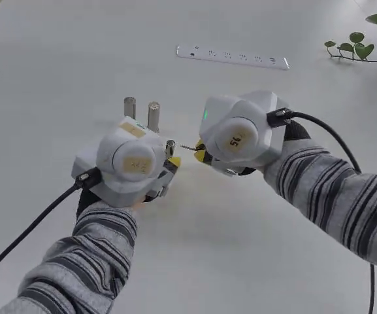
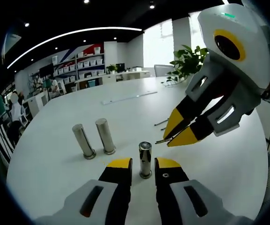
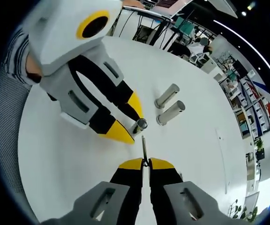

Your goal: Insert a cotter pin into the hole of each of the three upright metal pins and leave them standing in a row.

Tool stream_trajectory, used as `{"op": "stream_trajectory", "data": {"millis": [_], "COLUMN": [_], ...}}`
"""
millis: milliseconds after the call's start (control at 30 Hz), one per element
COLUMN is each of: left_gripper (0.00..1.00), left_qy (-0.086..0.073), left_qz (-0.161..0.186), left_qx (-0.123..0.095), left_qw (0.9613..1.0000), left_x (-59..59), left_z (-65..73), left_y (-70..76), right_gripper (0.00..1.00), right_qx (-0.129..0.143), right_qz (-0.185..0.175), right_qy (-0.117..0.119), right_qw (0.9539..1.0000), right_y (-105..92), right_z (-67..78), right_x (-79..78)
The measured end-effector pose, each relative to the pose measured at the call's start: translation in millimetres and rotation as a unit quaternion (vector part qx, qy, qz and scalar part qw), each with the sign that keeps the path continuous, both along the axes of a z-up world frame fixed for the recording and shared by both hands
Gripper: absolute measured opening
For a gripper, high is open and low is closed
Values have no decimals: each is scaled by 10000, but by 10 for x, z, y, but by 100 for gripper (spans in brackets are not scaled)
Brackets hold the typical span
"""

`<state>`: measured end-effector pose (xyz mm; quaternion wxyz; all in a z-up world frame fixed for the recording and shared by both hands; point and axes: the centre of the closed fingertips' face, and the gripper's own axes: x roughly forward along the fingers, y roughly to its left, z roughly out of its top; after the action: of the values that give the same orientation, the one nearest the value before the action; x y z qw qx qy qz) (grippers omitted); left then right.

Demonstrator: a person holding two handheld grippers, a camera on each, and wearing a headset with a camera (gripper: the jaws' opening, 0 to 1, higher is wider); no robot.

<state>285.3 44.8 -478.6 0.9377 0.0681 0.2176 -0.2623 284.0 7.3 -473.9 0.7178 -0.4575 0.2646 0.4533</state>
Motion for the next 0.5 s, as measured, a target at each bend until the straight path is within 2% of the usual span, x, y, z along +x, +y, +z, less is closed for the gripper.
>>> {"op": "stream_trajectory", "data": {"millis": [133,500], "left_gripper": [13,6], "left_qy": [94,127], "left_qz": [43,82], "left_qx": [-59,-108], "left_qw": [9999,9998], "left_x": [-4,-5], "left_z": [-39,-68], "left_y": [-12,-20], "right_gripper": [0,0], "right_qx": [-41,-82], "right_qz": [5,22], "right_qy": [3,17], "right_qw": [10000,10000], "right_y": [24,74], "right_z": [-23,-46], "right_x": [10,-2]}}
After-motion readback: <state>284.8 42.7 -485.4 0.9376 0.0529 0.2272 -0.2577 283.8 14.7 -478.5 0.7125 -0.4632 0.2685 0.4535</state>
